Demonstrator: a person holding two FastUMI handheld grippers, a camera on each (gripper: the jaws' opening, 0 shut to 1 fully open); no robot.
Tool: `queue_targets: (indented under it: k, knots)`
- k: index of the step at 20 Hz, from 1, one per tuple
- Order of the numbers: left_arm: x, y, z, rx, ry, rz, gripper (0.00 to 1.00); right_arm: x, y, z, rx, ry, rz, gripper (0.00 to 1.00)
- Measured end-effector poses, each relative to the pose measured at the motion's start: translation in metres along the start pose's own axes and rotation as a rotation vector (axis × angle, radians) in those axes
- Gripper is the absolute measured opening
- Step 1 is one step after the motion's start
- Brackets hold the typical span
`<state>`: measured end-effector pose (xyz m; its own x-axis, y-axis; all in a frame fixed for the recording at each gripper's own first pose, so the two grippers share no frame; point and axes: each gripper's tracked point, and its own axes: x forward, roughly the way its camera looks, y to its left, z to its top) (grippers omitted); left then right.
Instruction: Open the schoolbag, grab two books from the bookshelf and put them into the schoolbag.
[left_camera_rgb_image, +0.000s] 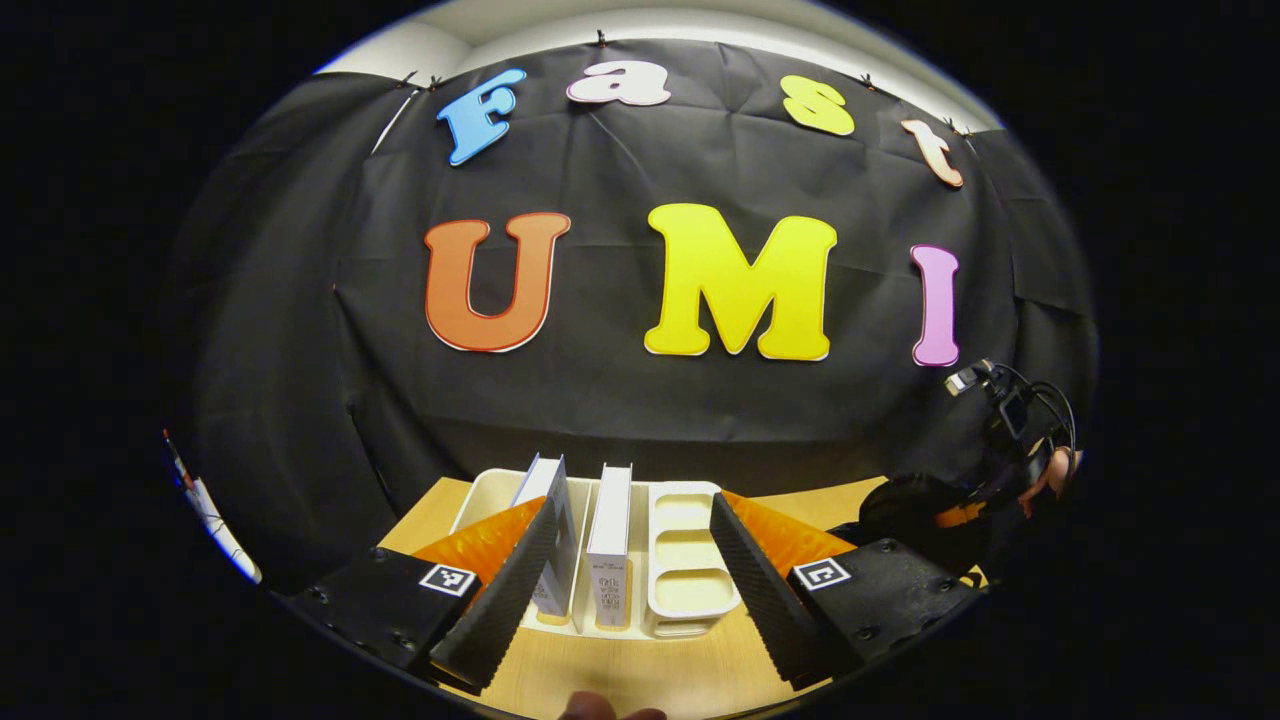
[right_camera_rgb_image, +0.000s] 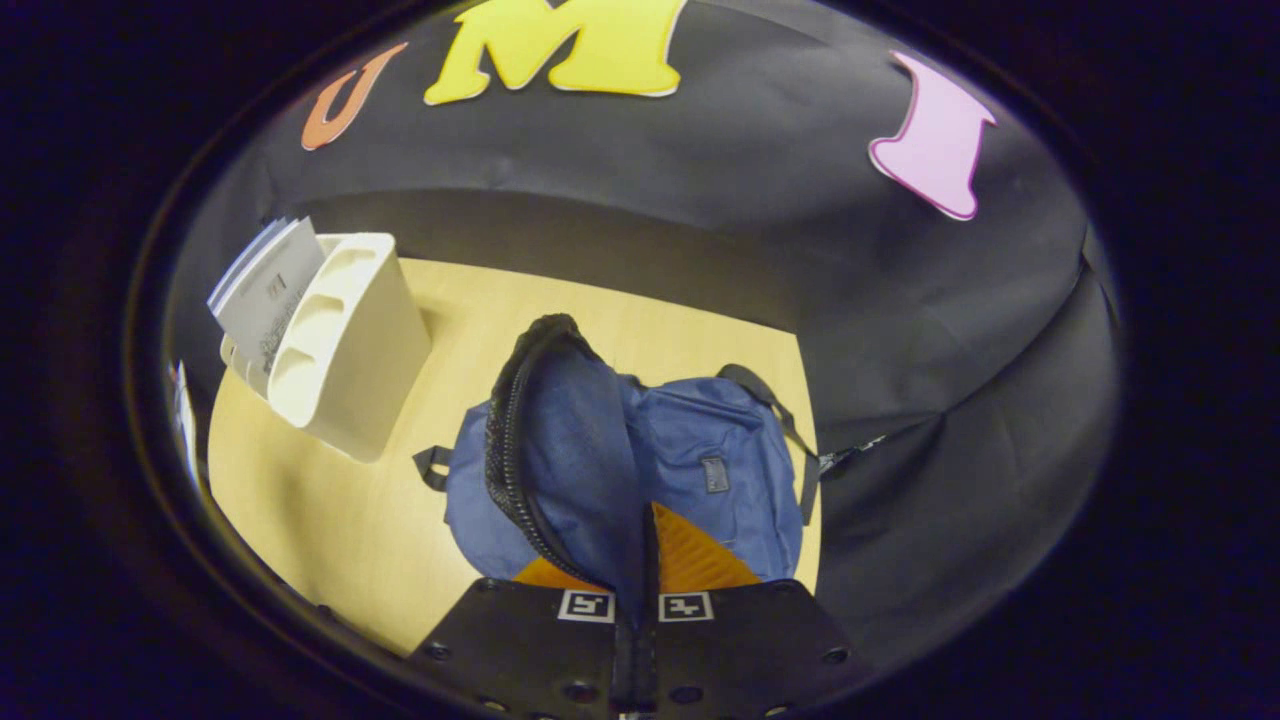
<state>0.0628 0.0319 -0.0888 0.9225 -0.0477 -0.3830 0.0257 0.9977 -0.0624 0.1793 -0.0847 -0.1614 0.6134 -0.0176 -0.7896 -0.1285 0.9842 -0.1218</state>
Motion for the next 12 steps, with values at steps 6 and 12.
queue_targets:
  k: [6, 12]
  knots:
    - [0.036, 0.013, -0.007, 0.026, 0.144, -0.032, 0.99, -0.004, -0.061, 0.005, 0.045, 0.015, -0.005, 0.01]
    - [0.073, 0.006, -0.042, -0.009, 0.368, -0.106, 0.99, 0.004, -0.102, -0.005, 0.112, 0.071, 0.023, 0.01]
